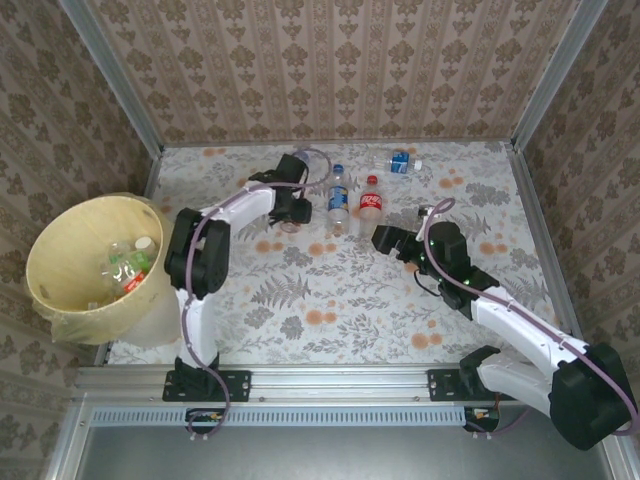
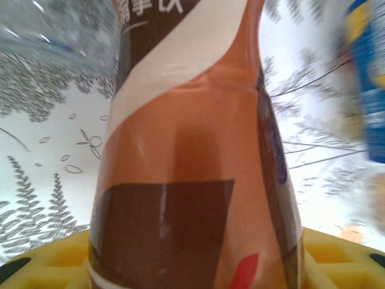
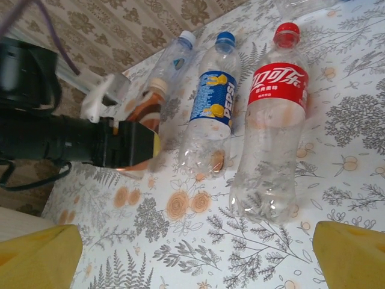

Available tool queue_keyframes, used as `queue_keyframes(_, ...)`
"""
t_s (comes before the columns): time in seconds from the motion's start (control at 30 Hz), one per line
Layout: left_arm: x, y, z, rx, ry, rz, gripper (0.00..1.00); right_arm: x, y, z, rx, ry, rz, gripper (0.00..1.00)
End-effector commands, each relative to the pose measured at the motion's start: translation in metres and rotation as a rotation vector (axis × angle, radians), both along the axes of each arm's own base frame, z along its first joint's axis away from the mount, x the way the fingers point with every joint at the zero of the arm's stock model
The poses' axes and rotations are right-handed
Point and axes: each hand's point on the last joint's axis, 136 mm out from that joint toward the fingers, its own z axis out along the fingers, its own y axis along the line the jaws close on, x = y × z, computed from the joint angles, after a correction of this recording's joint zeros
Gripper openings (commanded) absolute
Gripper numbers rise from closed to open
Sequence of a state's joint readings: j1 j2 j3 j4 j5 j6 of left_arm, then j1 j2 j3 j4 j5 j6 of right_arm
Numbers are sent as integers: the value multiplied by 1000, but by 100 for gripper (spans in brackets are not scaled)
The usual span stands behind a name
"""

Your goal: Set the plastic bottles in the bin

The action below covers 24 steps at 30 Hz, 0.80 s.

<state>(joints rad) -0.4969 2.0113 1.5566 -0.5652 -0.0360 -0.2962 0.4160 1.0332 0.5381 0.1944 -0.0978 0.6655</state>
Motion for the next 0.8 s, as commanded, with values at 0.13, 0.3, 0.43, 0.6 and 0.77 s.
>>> queue_keyframes(0.13,-5,-14,85,-266,-143,37,51,-4,22,17,29,-104,114,100)
queue_keyframes(0.3,-12,-7,118,-309,-202,49,51,-6,38,20,16,-135,164,100)
queue_keyframes(0.43,-20,10,149,-291,-286,82,51,-6,50,21,14,-149,195,100)
queue_keyframes(0.6,-38,39,196,-265,-411,115,51,-6,64,26,3,-167,230,100)
queue_keyframes(0.77,-63,79,240,-171,-526,159,52,-3,70,27,-8,-173,240,99)
